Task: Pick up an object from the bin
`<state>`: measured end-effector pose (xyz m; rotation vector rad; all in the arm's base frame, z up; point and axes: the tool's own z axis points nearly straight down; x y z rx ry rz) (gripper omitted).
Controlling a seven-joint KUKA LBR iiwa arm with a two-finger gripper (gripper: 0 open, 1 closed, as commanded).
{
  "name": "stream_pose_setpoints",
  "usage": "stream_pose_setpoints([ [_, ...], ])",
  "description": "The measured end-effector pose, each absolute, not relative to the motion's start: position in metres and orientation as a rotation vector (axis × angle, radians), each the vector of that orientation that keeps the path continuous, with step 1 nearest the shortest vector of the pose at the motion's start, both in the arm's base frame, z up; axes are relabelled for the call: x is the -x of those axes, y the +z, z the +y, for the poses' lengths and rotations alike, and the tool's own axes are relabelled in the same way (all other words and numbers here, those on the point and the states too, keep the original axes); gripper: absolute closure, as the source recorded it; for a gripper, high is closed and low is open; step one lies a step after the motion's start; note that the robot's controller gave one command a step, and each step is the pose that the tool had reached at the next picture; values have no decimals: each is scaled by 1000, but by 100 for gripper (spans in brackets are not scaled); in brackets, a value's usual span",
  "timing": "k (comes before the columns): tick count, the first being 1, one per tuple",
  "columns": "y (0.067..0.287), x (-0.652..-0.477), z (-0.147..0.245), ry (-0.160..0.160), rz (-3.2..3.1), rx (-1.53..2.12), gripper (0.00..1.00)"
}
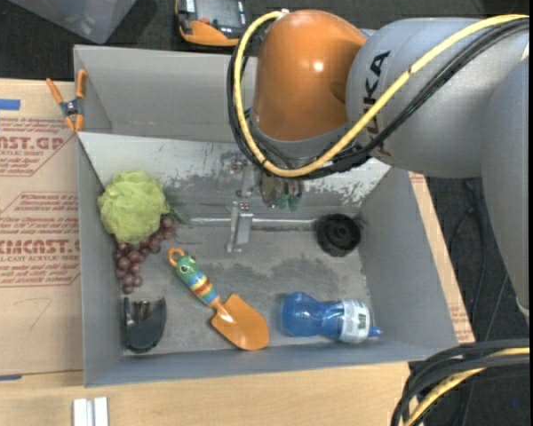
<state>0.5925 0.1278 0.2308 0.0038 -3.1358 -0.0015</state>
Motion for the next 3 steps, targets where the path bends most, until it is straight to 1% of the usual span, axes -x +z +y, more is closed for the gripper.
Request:
stream_pose_setpoints([
  [1,236,-594,127,-3,-3144,0,0],
  [2,98,-520,96,-2,-3137,-213,0],
  [3,149,-500,108,-4,-3135,-354,0],
])
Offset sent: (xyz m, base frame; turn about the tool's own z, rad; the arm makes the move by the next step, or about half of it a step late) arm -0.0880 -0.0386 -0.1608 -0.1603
